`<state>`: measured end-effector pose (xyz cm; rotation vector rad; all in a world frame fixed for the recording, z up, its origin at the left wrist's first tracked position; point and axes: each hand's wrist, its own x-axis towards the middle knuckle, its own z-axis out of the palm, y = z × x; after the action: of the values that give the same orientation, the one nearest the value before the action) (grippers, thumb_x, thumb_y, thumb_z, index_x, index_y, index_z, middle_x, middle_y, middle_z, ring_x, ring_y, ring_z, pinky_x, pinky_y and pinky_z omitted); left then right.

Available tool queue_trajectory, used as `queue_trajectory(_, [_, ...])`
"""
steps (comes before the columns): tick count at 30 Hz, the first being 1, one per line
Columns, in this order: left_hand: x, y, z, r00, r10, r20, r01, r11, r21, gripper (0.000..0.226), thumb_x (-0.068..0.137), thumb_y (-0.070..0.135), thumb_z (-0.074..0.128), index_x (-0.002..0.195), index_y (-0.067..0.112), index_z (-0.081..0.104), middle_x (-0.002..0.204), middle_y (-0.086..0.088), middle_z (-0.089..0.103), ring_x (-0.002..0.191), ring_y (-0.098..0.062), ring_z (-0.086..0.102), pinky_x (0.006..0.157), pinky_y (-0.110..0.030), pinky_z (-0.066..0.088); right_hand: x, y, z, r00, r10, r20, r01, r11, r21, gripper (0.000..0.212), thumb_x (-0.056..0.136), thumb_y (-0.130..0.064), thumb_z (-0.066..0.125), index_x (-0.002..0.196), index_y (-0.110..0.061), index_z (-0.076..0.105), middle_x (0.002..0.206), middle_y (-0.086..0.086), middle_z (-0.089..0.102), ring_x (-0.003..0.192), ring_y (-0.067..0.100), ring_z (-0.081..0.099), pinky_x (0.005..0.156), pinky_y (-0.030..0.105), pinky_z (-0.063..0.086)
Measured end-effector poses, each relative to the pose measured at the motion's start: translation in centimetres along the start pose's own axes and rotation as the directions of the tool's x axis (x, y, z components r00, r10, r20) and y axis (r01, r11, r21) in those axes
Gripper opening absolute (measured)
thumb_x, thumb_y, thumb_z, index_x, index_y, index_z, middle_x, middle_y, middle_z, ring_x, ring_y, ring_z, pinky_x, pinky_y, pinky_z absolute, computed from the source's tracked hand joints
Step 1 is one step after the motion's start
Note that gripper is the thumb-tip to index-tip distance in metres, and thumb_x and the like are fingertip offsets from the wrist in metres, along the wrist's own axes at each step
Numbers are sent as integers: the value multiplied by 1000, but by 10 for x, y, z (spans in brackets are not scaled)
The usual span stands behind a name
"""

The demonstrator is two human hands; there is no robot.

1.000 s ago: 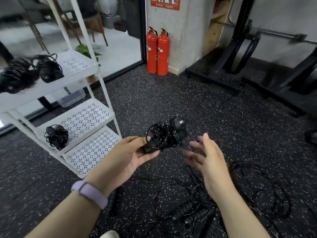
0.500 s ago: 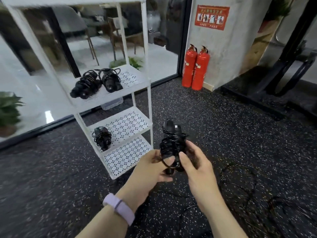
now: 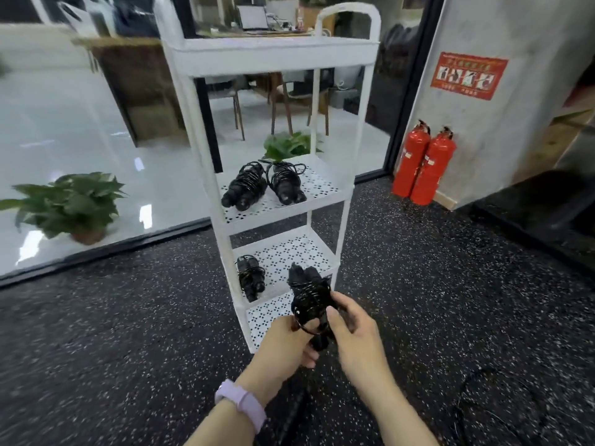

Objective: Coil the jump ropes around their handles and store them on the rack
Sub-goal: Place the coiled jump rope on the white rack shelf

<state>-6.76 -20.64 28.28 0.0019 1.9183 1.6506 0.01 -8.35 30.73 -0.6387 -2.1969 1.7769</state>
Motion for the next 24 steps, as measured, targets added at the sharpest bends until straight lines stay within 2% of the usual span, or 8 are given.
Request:
queue_trajectory(2, [21, 7, -8, 994, 22, -104, -23, 1000, -8, 16, 101, 25, 62, 94, 11, 66, 73, -6, 72, 50, -20, 61, 61, -41, 55, 17, -4, 13, 1000, -22, 10, 22, 1000, -20, 27, 106, -25, 57, 131, -33, 65, 133, -10, 67, 120, 2, 62, 105, 24, 48])
queue_trajectory(4, [42, 18, -13, 973, 54, -225, -43, 998, 53, 23, 101, 29, 59, 92, 10, 68, 83, -12, 75, 54, -20, 65, 54, -35, 56, 33, -7, 25, 999, -34, 32, 36, 997, -66, 29, 107, -21, 54, 133, -27, 65, 139, -7, 63, 130, 9, 57, 108, 23, 42])
queue_trajectory(7, [76, 30, -16, 938, 84, -337, -34, 988, 151, 31, 101, 26, 55, 97, 0, 71, 92, -21, 74, 80, -38, 72, 67, -47, 62, 55, -7, 42, 994, -65, 93, 79, 985, -155, 37, 109, -18, 48, 146, -20, 57, 155, -5, 50, 145, 12, 43, 120, 27, 32])
queue_trajectory(10, [112, 33, -18, 902, 67, -426, 46, 967, 251, 32, 102, 22, 54, 105, -7, 68, 105, -24, 73, 93, -40, 69, 74, -40, 54, 74, 3, 48, 993, -63, 104, 81, 982, -172, 40, 111, -22, 45, 150, -23, 52, 162, -8, 41, 149, 9, 35, 118, 22, 26])
queue_trajectory(13, [147, 30, -22, 896, 45, -442, 115, 937, 329, 27, 101, 16, 55, 107, -8, 67, 112, -25, 71, 99, -38, 66, 71, -35, 45, 87, 22, 49, 993, -15, 120, 30, 992, -125, 36, 111, -23, 45, 145, -25, 57, 154, -10, 50, 142, 6, 42, 111, 19, 30])
queue_trajectory(18, [197, 16, -34, 905, 80, -419, 170, 832, 528, 29, 100, 11, 52, 120, -5, 66, 122, -24, 67, 115, -39, 64, 88, -40, 50, 106, 58, 44, 990, 27, 135, -11, 993, -114, 30, 110, -18, 46, 132, -29, 63, 133, -14, 61, 127, 2, 53, 98, 10, 37])
queue_trajectory(20, [213, 11, -39, 901, 94, -424, 181, 806, 563, 30, 100, 11, 51, 119, -4, 67, 122, -24, 68, 114, -40, 64, 90, -41, 50, 113, 72, 42, 992, 35, 124, -21, 993, -118, 30, 110, -17, 46, 131, -29, 64, 132, -15, 62, 124, 0, 53, 91, 0, 36])
queue_trajectory(24, [238, 8, -45, 905, 114, -409, 179, 771, 611, 30, 98, 10, 52, 119, -6, 66, 122, -24, 67, 114, -39, 64, 90, -40, 51, 122, 99, 39, 989, 58, 136, -40, 991, -128, 31, 110, -16, 44, 129, -32, 64, 135, -15, 62, 126, 0, 52, 91, -2, 35])
